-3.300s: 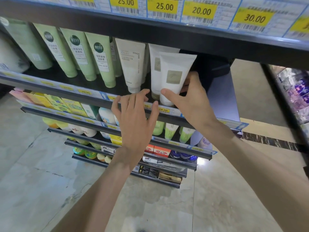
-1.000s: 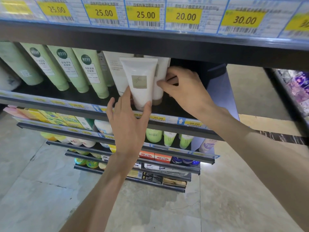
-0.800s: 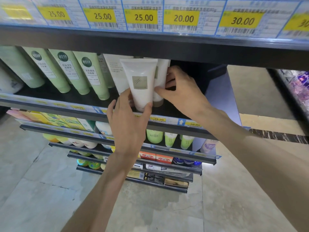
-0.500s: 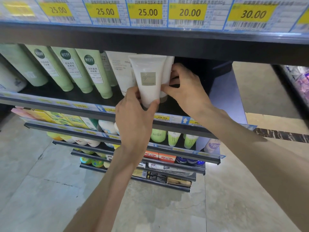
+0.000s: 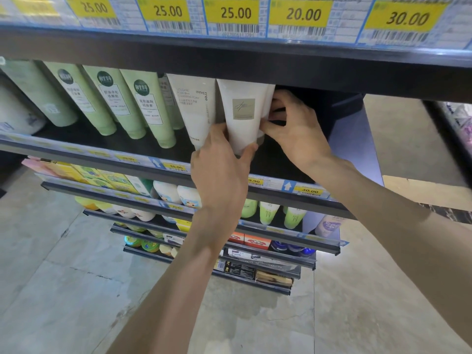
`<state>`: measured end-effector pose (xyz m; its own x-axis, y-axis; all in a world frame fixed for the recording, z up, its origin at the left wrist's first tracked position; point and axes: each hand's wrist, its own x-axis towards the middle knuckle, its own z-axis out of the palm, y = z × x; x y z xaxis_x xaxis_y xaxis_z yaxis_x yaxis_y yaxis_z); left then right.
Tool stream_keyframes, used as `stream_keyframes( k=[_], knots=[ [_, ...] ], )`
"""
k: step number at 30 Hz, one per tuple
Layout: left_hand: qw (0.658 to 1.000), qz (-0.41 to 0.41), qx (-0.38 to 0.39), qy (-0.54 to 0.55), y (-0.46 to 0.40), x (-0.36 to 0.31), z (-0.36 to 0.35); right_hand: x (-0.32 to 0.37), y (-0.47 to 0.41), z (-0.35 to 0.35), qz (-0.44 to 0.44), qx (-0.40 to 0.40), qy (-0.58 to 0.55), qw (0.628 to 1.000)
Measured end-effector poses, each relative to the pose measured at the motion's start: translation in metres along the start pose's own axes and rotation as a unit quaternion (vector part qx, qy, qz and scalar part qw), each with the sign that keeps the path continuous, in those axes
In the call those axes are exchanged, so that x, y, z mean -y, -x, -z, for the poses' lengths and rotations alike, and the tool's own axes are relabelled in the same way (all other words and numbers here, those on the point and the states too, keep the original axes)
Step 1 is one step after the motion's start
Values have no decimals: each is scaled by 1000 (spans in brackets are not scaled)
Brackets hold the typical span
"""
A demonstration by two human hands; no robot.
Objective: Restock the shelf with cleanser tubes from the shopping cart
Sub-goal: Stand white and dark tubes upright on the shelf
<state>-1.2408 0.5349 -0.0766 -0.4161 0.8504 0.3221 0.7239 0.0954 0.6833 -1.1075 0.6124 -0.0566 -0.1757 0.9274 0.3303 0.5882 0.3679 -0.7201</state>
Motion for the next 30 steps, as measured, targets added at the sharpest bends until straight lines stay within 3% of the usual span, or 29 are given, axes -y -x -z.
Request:
stream_keyframes(
  k=[6,12,30],
  knots=[
    [1000,-7,5,15,5,7,4,-14,7,1,-27,40,-25,999],
    [1000,8,-1,27,5,4,4,-14,7,-4,-35,30,-42,998],
    [997,-23,20,-76,-3,3,-4,-17,5,-7,-56,42,-51,996]
  ],
)
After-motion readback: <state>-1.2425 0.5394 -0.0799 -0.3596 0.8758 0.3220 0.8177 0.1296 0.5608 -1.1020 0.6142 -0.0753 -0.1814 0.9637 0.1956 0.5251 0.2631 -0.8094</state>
